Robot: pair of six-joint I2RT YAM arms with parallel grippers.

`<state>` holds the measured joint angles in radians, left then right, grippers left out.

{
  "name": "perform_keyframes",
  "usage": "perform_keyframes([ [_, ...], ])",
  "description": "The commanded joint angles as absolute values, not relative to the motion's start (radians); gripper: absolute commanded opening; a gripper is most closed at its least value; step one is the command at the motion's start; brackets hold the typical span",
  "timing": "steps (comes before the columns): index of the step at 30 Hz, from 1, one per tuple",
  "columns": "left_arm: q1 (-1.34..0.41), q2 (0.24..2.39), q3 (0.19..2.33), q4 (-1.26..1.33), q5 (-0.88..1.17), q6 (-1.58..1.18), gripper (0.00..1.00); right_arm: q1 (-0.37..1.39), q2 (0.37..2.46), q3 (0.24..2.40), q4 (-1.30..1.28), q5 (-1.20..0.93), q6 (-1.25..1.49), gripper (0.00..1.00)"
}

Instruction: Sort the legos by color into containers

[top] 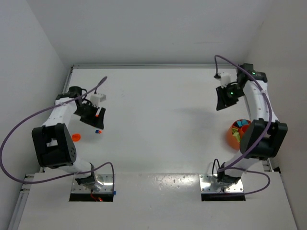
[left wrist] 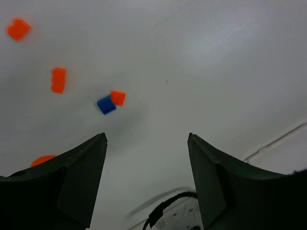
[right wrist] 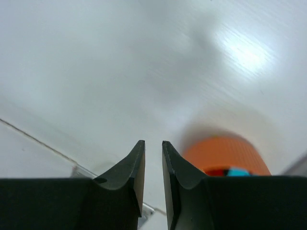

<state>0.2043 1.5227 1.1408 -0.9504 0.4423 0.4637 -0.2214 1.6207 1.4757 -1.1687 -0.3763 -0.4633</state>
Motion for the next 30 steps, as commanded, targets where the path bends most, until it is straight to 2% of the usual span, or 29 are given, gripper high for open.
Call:
perform_keyframes([
  [1, 0.202, 1.439, 1.045, -1.005, 0.330, 0.756, 0.74, -0.121, 1.686, 1.528, -1.097, -0.471, -0.324, 0.21],
  [7, 0.215, 1.410, 0.946, -0.927, 0.276, 1.027, 0.75, 0.034, 1.695, 1.479, -0.996, -0.468, -0.253, 0.21],
  [13, 0.279, 1.456, 0.977, -0.994, 0.420, 1.411, 0.74, 0.124, 1.726, 1.459, -0.951, -0.445, -0.210, 0.21],
  [17, 0.290, 1.589, 1.077, -1.098, 0.472, 1.597, 0.63, 0.159, 1.736, 1.450, -0.927, -0.425, -0.190, 0.21],
  [20, 0.290, 1.664, 1.118, -1.095, 0.483, 1.597, 0.52, 0.169, 1.746, 1.450, -0.916, -0.413, -0.190, 0.21],
  [22, 0.290, 1.673, 1.118, -1.057, 0.494, 1.597, 0.51, 0.179, 1.746, 1.450, -0.905, -0.400, -0.180, 0.21],
  [26, 0.290, 1.674, 1.100, -1.013, 0.514, 1.597, 0.51, 0.189, 1.766, 1.450, -0.905, -0.400, -0.170, 0.21],
  [30, 0.290, 1.664, 1.069, -0.973, 0.514, 1.588, 0.55, 0.189, 1.776, 1.459, -0.905, -0.400, -0.170, 0.21],
])
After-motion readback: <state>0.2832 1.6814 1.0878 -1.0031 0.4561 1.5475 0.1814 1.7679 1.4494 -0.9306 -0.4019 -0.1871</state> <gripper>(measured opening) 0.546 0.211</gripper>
